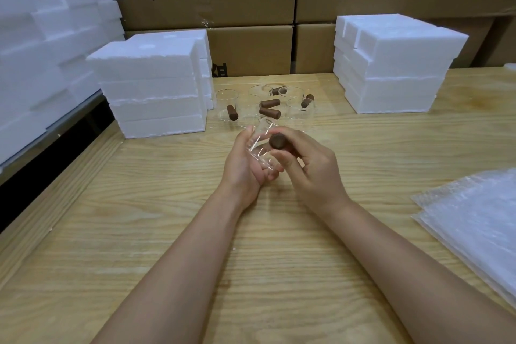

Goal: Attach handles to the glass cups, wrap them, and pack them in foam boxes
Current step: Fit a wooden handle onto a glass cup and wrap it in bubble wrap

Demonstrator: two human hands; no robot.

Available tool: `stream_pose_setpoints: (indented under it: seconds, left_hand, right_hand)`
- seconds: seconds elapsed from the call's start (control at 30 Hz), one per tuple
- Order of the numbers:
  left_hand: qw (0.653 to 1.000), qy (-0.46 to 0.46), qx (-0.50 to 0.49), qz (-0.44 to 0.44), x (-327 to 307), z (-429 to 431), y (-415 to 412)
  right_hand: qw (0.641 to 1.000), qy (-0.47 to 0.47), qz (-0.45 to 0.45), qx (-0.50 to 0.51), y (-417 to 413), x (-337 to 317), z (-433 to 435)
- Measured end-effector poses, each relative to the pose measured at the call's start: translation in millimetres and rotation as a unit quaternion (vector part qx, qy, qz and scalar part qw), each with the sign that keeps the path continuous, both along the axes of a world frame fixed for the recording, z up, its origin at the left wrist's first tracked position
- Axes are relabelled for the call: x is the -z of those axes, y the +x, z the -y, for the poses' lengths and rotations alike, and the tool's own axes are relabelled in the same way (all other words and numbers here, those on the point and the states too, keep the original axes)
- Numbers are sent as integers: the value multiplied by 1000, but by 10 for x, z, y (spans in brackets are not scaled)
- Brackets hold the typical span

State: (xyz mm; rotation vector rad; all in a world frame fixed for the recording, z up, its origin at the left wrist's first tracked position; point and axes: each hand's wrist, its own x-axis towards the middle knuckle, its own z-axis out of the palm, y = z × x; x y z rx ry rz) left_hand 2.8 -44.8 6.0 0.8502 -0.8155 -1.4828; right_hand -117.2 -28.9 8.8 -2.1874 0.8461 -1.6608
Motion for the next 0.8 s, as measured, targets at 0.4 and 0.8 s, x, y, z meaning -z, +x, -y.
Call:
stream_pose_setpoints:
  seconds: [0.4,0.8]
  left_hand:
    - [998,-51,-20,12,-38,-76,-88]
    - [959,-202,-89,179,55,-125,-122]
  right_hand:
    - [985,96,142,23,34,-3,38]
    - [958,162,98,214,-223,60,193]
